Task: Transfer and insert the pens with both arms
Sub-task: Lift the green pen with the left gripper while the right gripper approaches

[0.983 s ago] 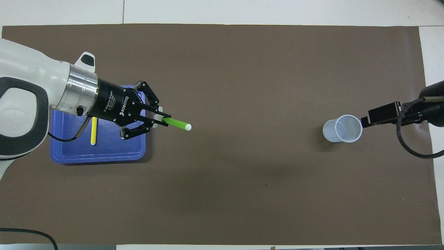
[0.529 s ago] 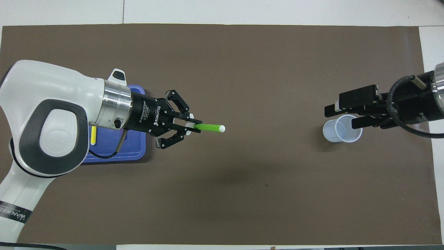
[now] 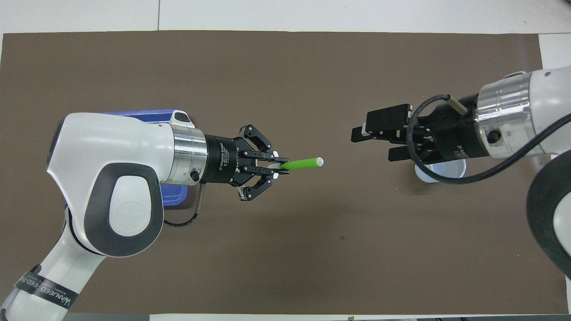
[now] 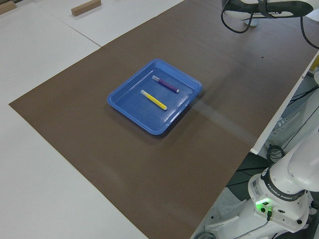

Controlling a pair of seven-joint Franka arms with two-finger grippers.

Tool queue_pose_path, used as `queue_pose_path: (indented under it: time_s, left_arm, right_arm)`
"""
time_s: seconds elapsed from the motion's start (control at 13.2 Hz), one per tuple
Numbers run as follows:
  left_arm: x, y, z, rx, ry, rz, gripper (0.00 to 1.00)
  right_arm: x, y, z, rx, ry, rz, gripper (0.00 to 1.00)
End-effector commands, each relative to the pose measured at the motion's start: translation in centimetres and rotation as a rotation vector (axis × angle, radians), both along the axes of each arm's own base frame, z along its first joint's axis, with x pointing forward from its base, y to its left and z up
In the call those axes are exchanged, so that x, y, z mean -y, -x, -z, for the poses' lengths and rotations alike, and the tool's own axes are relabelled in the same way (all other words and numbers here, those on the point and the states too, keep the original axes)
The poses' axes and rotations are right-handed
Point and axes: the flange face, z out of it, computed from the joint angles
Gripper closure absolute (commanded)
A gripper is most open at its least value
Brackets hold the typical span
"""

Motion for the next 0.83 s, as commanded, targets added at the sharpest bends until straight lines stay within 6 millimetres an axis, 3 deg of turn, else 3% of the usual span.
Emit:
queue_pose_path:
  time_s: [0.0, 0.23, 0.3, 0.38, 0.76]
  left_arm:
    - [-0.7, 0.9, 0.0, -0.014, 0.006, -0.069, 1.0]
    - [-1.1, 0.9, 0.5, -0.03, 0.027, -0.124, 1.0]
    - [-1.0, 1.0, 0.7, -0.026, 0.025, -0.131, 1.0]
    - [-0.7, 1.2, 0.7, -0.025, 0.025, -0.136, 1.0]
    - [-0.7, 1.1, 0.7, -0.026, 0.026, -0.144, 1.0]
  right_arm:
    - [-0.3, 1.3, 0.5, 0.01, -0.028, 0.039, 0.0]
    - [-2.2, 1.9, 1.8, 0.035, -0.037, 0.046, 0.0]
    - [-2.3, 2.3, 2.2, 0.029, -0.038, 0.047, 0.09]
    - [-3.1, 2.5, 2.3, 0.032, -0.047, 0.044, 0.11]
    - [-4.3, 2.3, 3.3, 0.062, -0.07, 0.08, 0.12]
